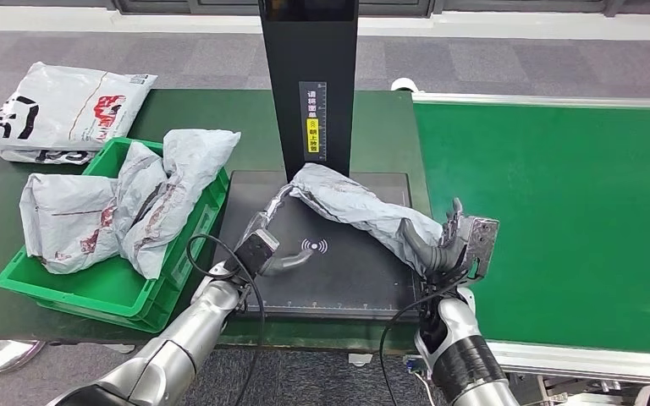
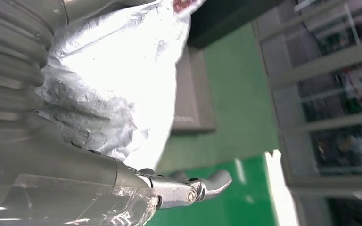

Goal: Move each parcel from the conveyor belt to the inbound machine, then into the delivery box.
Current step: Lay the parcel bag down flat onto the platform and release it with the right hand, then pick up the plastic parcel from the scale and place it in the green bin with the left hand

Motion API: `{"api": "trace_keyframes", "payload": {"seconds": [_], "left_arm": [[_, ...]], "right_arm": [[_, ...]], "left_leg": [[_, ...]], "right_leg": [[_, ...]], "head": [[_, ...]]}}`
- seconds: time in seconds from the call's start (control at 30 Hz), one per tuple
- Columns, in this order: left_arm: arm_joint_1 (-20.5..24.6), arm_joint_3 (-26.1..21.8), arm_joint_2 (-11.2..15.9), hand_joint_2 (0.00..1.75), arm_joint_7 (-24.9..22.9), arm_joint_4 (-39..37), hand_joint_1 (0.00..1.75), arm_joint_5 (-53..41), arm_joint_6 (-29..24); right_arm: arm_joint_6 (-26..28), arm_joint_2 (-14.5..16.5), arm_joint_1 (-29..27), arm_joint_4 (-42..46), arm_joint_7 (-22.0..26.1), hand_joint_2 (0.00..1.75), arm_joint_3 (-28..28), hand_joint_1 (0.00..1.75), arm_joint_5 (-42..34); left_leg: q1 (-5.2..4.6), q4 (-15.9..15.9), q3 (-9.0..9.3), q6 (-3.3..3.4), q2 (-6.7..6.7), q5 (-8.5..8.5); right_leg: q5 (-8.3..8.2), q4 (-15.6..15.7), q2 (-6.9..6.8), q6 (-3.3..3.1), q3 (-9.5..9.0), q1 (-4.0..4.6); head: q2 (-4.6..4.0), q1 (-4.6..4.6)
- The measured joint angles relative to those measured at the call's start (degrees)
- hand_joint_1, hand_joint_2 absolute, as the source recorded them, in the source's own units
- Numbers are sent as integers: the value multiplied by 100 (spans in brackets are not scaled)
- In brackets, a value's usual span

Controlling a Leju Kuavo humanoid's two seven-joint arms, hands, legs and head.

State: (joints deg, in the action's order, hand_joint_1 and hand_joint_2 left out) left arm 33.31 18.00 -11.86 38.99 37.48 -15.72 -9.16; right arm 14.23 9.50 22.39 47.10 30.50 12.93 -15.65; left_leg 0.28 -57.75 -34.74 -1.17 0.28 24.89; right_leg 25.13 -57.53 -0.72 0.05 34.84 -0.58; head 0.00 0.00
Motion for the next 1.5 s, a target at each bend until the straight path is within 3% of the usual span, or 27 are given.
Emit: {"api": "trace_keyframes", "payload": {"seconds": [0.07,0.2,0.23,0.37,0.57,0.7,1.0,1.17,1.3,1.5], "left_arm": [[11,26,-4,175,-8,-44,0,-60,-19],[69,47,-53,175,-68,-164,0,-116,-208],[87,47,-68,175,-78,-191,0,-103,-267],[132,46,-97,175,-28,-245,0,3,-462],[208,-18,-107,175,-56,-278,0,423,-993],[266,-124,-110,175,-53,-295,0,606,-1164],[309,-605,-119,175,99,-295,0,1479,-1825],[306,-708,-97,175,113,-249,0,1661,-1641],[306,-709,-97,175,102,-236,0,1632,-1396],[312,-405,-76,175,-109,-364,0,656,-521]], "right_arm": [[-323,-3,5,-24,-106,175,-44,0,-203],[-1140,-19,48,-109,-350,0,-80,0,-585],[-1330,-22,63,-140,-389,0,-83,0,-649],[-1913,-31,109,-236,-404,175,-91,0,-774],[-1846,-48,225,-317,-275,175,-65,0,-28],[-1859,-57,269,-310,-185,0,-10,0,366],[-2066,-65,39,297,-234,0,106,0,670],[-2024,-69,-43,536,-238,0,106,0,483],[-2010,-69,-41,604,-223,175,106,0,345],[-1969,-62,10,657,-204,175,88,0,-249]], "left_leg": [[0,0,0,0,0,0],[1,0,1,0,1,0],[1,0,1,0,1,-1],[1,0,0,0,0,-1],[1,0,-1,0,0,-1],[1,0,-1,0,-2,-1],[1,0,-1,0,-2,-1],[1,0,-1,0,-2,-1],[0,-1,0,0,-1,-1],[0,-1,0,0,-2,-1]], "right_leg": [[0,0,0,0,0,1],[0,-1,0,0,1,1],[-1,-1,0,0,0,1],[-1,-1,0,0,0,0],[-1,-1,0,0,-1,0],[-1,-1,-2,0,-1,0],[-1,-1,-1,0,-1,0],[-1,-1,-2,0,-2,-1],[-2,-1,-1,0,-2,-1],[-2,-1,-1,0,-2,-2]], "head": [[0,0],[0,0],[0,0],[0,0],[0,-1],[0,0],[0,0],[0,0],[0,0],[0,-1]]}}
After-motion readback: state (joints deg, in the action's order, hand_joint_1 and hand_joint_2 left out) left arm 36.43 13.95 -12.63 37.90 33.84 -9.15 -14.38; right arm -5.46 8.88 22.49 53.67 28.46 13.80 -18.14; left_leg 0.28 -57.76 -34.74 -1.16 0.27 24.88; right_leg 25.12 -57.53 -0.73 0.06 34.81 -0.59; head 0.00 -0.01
